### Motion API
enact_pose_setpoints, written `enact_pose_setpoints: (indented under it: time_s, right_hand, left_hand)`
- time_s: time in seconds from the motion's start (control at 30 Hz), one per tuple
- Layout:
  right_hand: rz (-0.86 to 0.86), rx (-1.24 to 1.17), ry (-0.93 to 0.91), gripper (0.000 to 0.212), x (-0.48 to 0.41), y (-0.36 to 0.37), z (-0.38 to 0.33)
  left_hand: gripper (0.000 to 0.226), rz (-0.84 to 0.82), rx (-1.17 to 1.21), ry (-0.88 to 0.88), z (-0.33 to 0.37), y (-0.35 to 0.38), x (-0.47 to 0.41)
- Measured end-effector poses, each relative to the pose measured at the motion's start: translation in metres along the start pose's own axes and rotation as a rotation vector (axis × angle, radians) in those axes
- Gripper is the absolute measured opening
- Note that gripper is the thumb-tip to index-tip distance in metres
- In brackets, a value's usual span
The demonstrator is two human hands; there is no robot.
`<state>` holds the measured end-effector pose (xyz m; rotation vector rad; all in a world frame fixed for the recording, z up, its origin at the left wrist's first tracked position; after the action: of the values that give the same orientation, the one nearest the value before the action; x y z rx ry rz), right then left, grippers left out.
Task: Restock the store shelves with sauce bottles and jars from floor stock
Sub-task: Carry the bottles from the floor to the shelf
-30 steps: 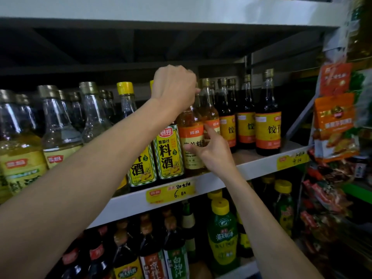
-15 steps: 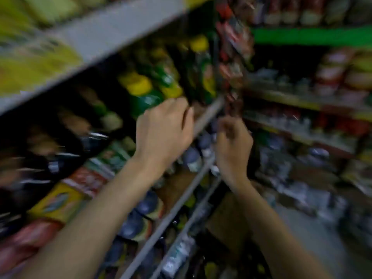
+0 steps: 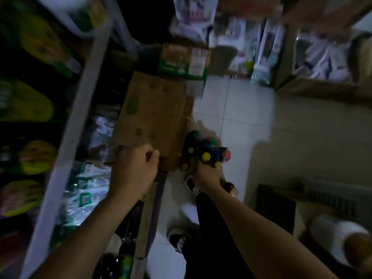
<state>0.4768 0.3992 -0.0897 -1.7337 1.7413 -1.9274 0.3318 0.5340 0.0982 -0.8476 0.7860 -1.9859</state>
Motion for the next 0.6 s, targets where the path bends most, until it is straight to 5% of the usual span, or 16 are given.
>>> enact_pose_setpoints:
  time_s: [0.13, 0.3, 0.53, 0.6]
  right_hand:
    - [0.006, 0.256, -0.166, 0.043, -0.076, 0.092, -0.017]
    - [0.075, 0.4, -0.219, 0.021, -0.134, 0.149, -0.022]
    - [0.143, 0.349, -0.291, 0.009, -0.091, 0.096, -0.025]
    - [0.158, 0.29, -0.263, 0.01, -0.058, 0.053, -0.03]
  left_hand:
    - [0.027, -0.052, 0.013, -0.012, -0.068, 0.1, -0.001]
    - [0.024, -0.127, 0.056, -0.11, -0.129, 0.172, -0.008]
    - [0.011, -0.163, 0.185, -0.311, -0.16, 0.2, -0.012]
    - [0.043, -0.313, 0.271, -0.313, -0.149, 0.204, -0.01]
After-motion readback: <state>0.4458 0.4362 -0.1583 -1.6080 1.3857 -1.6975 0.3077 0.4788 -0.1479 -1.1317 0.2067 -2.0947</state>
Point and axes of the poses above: each hand's wrist, its own x-axis away from the middle knuckle, its own y-axis out of the palm, z = x × y, the point moved 8 cm from there along -x, towards the middle knuckle, and after that the axes turned 6 degrees about x, right-handed, at the moved point
